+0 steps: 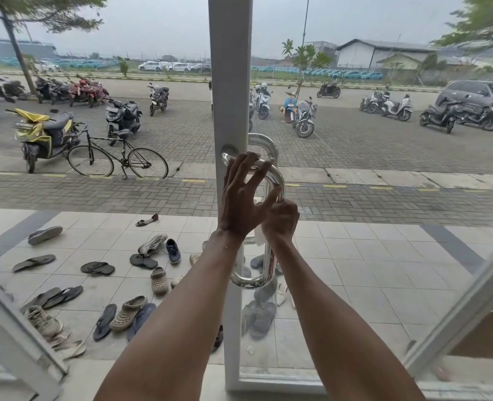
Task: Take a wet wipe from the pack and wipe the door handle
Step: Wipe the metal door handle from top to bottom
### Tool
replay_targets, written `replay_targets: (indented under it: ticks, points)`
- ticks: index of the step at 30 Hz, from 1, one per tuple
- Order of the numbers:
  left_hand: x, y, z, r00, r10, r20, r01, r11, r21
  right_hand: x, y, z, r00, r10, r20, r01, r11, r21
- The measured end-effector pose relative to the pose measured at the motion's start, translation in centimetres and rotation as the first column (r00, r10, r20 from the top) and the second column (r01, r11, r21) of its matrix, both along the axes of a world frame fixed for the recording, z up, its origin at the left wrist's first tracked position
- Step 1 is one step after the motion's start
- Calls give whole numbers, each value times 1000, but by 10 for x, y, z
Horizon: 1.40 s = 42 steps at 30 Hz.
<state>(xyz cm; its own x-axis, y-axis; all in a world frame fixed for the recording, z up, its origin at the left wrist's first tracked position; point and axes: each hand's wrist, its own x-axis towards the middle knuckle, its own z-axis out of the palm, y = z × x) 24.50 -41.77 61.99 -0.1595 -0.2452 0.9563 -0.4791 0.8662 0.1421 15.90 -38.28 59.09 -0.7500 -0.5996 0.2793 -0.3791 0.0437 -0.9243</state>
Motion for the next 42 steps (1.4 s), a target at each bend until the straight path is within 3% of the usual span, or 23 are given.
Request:
replay_targets:
  ticks: [7,42]
  points:
    - [1,0,1,1000,-10,-3,10,1000,-17,9,11,-45,991,46,125,-58,994,94]
    - [-3,7,0,1000,-2,-2,2,999,50,10,16,-67,982,72,176,-98,985,144]
